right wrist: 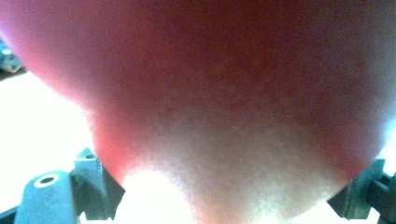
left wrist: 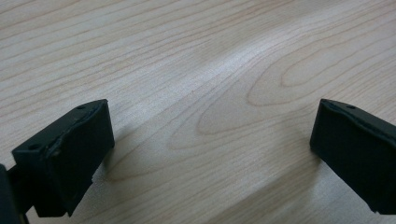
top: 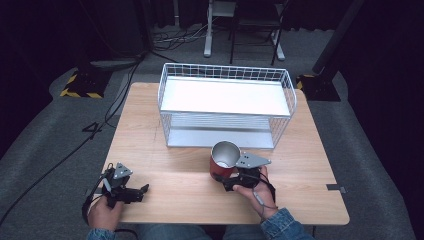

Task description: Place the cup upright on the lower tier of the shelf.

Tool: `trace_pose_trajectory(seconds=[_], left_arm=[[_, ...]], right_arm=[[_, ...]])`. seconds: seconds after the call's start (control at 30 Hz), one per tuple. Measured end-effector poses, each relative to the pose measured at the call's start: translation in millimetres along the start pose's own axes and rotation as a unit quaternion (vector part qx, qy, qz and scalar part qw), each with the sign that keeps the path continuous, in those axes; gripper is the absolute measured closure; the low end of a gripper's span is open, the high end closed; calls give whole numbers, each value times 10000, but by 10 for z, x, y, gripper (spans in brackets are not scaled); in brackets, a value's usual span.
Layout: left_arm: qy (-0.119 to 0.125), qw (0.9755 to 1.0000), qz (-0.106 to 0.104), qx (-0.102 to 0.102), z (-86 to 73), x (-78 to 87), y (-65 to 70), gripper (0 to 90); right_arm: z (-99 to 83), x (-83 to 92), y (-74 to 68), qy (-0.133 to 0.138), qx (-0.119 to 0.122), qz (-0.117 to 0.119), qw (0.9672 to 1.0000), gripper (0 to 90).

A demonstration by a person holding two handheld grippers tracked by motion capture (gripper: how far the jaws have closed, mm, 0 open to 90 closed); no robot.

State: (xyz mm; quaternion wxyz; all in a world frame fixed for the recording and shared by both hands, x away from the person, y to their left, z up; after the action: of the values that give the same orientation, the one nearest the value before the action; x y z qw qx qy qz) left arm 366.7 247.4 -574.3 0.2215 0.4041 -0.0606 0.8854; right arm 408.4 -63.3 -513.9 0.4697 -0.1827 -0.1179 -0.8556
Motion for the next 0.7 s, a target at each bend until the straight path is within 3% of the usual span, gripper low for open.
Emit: trace_pose_trajectory(seconds=[0.23, 0.7], left_arm=[[0, 10000, -5, 8, 0, 0, 2, 0], [0, 10000, -5, 9, 0, 0, 2, 0]], right_arm=[[141, -33, 164, 35, -141, -200, 9997, 164], [255, -206, 516, -36, -291, -677, 9973, 164]])
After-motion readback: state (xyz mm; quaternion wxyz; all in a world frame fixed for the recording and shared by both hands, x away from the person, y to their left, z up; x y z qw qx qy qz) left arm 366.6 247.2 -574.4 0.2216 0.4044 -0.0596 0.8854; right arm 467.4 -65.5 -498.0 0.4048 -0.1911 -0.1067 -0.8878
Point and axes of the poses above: each handheld gripper's, and its own axes: x roughly backward along the jaws, z roughly out of its top, y roughly to its right, the point moved 9 cm from there along -x, roughly forward along the jaws, and after that the axes turned 4 degrees about x, right-handed, at the moved point
